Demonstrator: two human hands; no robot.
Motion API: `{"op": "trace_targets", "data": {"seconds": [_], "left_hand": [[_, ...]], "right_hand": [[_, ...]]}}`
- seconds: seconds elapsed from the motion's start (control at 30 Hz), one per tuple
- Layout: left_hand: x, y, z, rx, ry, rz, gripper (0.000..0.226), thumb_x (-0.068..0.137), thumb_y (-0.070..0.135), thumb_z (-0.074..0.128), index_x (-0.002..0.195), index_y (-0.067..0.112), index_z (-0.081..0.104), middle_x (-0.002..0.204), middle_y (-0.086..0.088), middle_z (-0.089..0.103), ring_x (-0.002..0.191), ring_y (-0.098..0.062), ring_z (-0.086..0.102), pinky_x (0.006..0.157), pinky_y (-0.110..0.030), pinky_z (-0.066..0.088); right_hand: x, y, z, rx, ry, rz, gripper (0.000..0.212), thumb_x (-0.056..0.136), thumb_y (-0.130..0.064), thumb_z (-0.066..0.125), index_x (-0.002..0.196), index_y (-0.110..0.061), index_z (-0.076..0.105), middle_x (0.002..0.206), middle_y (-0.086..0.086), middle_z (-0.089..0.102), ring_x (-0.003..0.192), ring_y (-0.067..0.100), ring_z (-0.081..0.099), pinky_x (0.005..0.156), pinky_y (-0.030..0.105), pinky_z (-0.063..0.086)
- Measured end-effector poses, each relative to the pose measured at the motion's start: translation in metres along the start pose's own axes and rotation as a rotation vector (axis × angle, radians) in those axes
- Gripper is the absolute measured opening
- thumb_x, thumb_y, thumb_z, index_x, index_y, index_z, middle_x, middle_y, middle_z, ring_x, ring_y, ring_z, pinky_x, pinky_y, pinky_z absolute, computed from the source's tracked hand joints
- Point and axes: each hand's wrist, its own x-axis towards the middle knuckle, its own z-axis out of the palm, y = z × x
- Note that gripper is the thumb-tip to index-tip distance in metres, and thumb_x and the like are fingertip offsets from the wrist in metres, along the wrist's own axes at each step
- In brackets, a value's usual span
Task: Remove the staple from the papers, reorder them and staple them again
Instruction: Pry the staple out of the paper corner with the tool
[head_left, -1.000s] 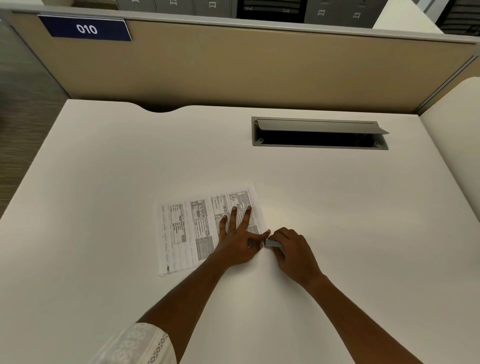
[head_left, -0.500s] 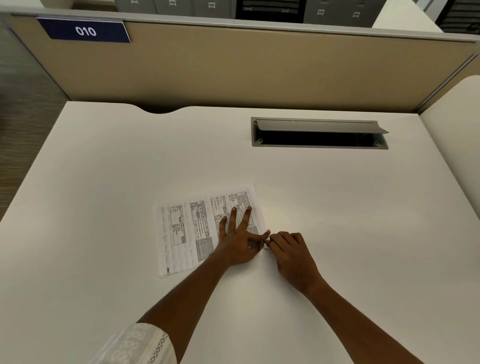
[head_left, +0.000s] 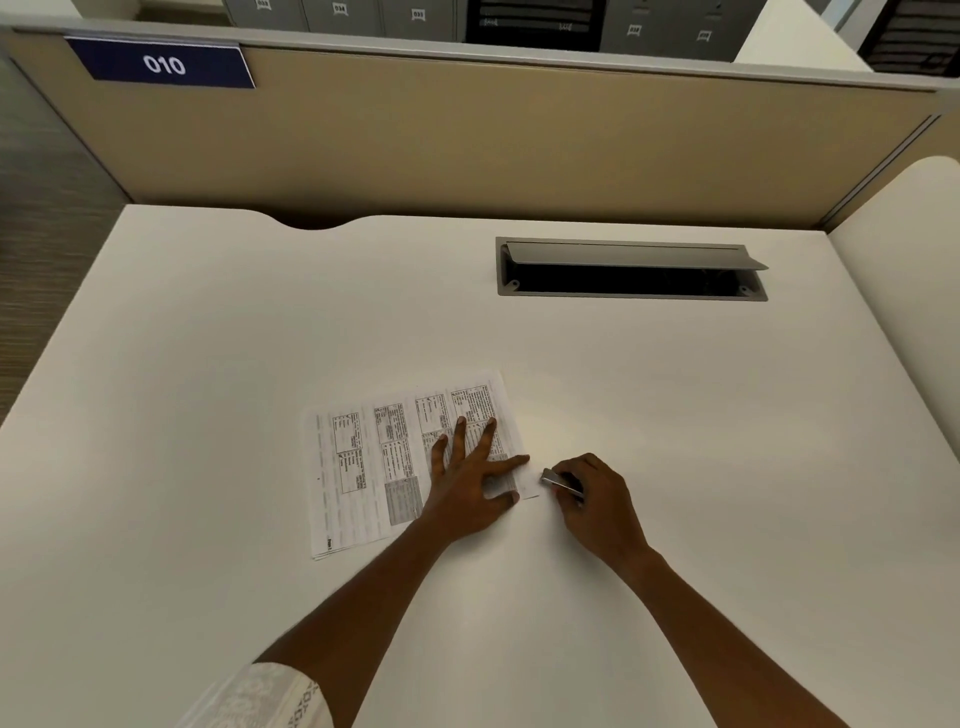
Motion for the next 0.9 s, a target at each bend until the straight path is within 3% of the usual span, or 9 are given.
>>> {"op": "trace_targets", "data": {"seconds": [0.07, 0.17, 0.3, 0.4, 0.47, 0.63, 0.9], "left_hand": [[0.002, -0.001, 0.002, -0.174, 0.077, -0.048, 0.056, 0.086, 0.054, 0.063, 0.141, 0.046, 0.054, 0.166, 0.011, 0.014, 0.156, -0.021, -0.012, 0.124, -0.050, -0.010], [0.006, -0.006, 0.000, -0.386, 0.221, -0.136, 0.034, 0.088, 0.038, 0.073, 0.120, 0.028, 0.073, 0.153, 0.006, 0.051, 0.157, -0.020, 0.015, 0.126, -0.050, 0.013], [0.005, 0.005, -0.013, -0.330, 0.405, -0.174, 0.021, 0.089, 0.025, 0.077, 0.109, 0.021, 0.076, 0.122, 0.007, 0.072, 0.129, -0.008, 0.049, 0.112, -0.036, 0.037], [0.007, 0.020, -0.023, -0.330, 0.339, -0.173, 0.017, 0.084, 0.031, 0.081, 0.099, 0.021, 0.079, 0.085, 0.012, 0.071, 0.080, 0.001, 0.061, 0.083, -0.024, 0.051], [0.010, 0.025, -0.022, -0.341, 0.230, -0.204, 0.016, 0.080, 0.036, 0.084, 0.087, 0.022, 0.079, 0.070, 0.013, 0.070, 0.065, 0.005, 0.060, 0.071, -0.022, 0.053], [0.016, 0.029, -0.018, -0.314, 0.102, -0.281, 0.021, 0.074, 0.042, 0.087, 0.076, 0.024, 0.075, 0.063, 0.014, 0.065, 0.073, -0.009, 0.069, 0.072, -0.028, 0.057], [0.018, 0.031, -0.016, -0.311, 0.038, -0.313, 0.019, 0.069, 0.038, 0.091, 0.072, 0.023, 0.078, 0.065, 0.013, 0.070, 0.072, -0.006, 0.069, 0.070, -0.022, 0.054]], "right_hand": [[-0.001, 0.001, 0.001, -0.010, -0.004, 0.002, 0.012, 0.086, -0.009, 0.070, 0.096, -0.017, 0.069, 0.090, -0.005, 0.063, 0.081, 0.014, 0.060, 0.071, 0.030, 0.053], [-0.002, 0.001, 0.003, -0.037, -0.007, 0.010, 0.013, 0.088, -0.012, 0.068, 0.098, -0.020, 0.067, 0.092, -0.006, 0.062, 0.086, 0.015, 0.060, 0.072, 0.031, 0.053], [-0.003, 0.000, 0.005, -0.066, -0.010, 0.017, 0.014, 0.089, -0.012, 0.066, 0.101, -0.019, 0.066, 0.095, -0.005, 0.063, 0.090, 0.016, 0.059, 0.076, 0.031, 0.053], [-0.003, -0.002, 0.005, -0.084, -0.006, 0.018, 0.015, 0.089, -0.011, 0.066, 0.102, -0.018, 0.066, 0.095, -0.004, 0.064, 0.089, 0.018, 0.059, 0.075, 0.033, 0.053], [-0.002, -0.003, 0.005, -0.089, 0.001, 0.019, 0.014, 0.088, -0.011, 0.066, 0.101, -0.018, 0.066, 0.094, -0.003, 0.064, 0.088, 0.019, 0.059, 0.074, 0.033, 0.052], [-0.002, -0.004, 0.006, -0.092, 0.004, 0.029, 0.013, 0.089, -0.012, 0.066, 0.099, -0.019, 0.066, 0.092, -0.005, 0.062, 0.086, 0.018, 0.057, 0.072, 0.031, 0.049], [-0.003, -0.003, 0.007, -0.110, -0.016, 0.040, 0.014, 0.088, -0.012, 0.065, 0.099, -0.020, 0.065, 0.092, -0.005, 0.061, 0.085, 0.018, 0.056, 0.070, 0.028, 0.047]]}}
